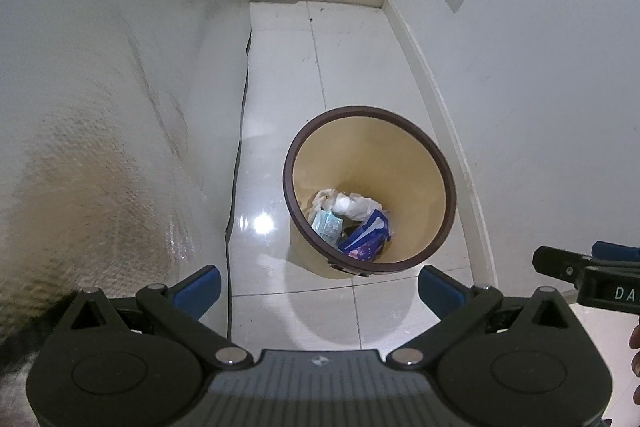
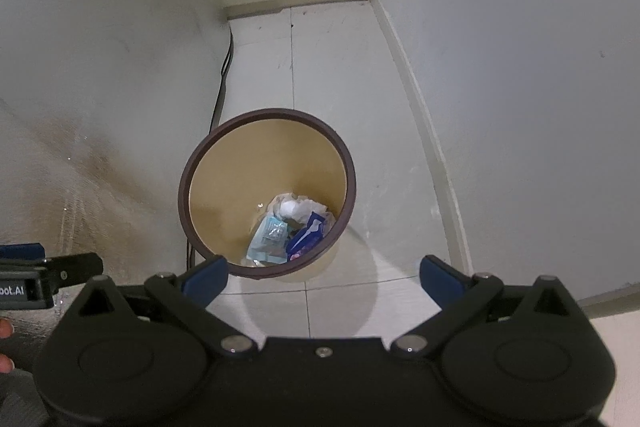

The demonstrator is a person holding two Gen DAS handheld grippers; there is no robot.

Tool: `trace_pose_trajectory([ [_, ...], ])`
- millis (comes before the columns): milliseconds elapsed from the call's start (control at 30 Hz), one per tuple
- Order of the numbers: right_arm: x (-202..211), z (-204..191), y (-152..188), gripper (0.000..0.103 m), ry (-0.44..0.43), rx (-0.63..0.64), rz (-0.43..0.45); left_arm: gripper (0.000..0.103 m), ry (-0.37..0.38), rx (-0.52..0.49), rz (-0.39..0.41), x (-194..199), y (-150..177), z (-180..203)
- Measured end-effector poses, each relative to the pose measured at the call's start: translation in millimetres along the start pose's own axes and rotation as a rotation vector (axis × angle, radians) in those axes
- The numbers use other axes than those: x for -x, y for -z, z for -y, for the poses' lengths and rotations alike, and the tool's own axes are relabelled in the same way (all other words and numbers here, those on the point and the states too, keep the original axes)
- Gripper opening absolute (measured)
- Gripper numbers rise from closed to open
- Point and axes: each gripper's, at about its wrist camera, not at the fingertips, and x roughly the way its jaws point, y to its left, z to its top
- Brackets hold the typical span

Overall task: Collect trash
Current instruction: 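Raise both open tools from the bin and move back to the table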

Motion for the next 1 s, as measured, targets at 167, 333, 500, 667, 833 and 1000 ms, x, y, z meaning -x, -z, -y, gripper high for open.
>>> trace_pose_trajectory([
  [167, 28, -3, 9, 0.103, 0.009, 0.008, 0.030, 0.103, -0.001, -0.020, 0.045, 26, 7, 9],
  [333, 63, -1, 13, 0.103, 0.020, 0.004, 0.087, 0.103, 0.021, -0.043, 0.100, 55, 11, 20],
  [500, 97, 3, 18, 0.103, 0.023, 0.001, 0.147, 0.103, 0.027, -0.071, 0.162, 85, 13, 31],
  [667, 127, 8, 23, 0.103, 0.031, -0.017, 0.202, 0.103, 0.045, -0.098, 0.221, 113, 14, 42],
  [833, 161, 10, 26, 0.103, 0.028, -0.024, 0.259, 0.103, 0.077, -0.119, 0.299, 149, 15, 55],
  [1000, 191, 8, 32, 0.103, 0.028, -0.023, 0.313, 0.103, 0.095, -0.140, 0.362, 182, 18, 66],
])
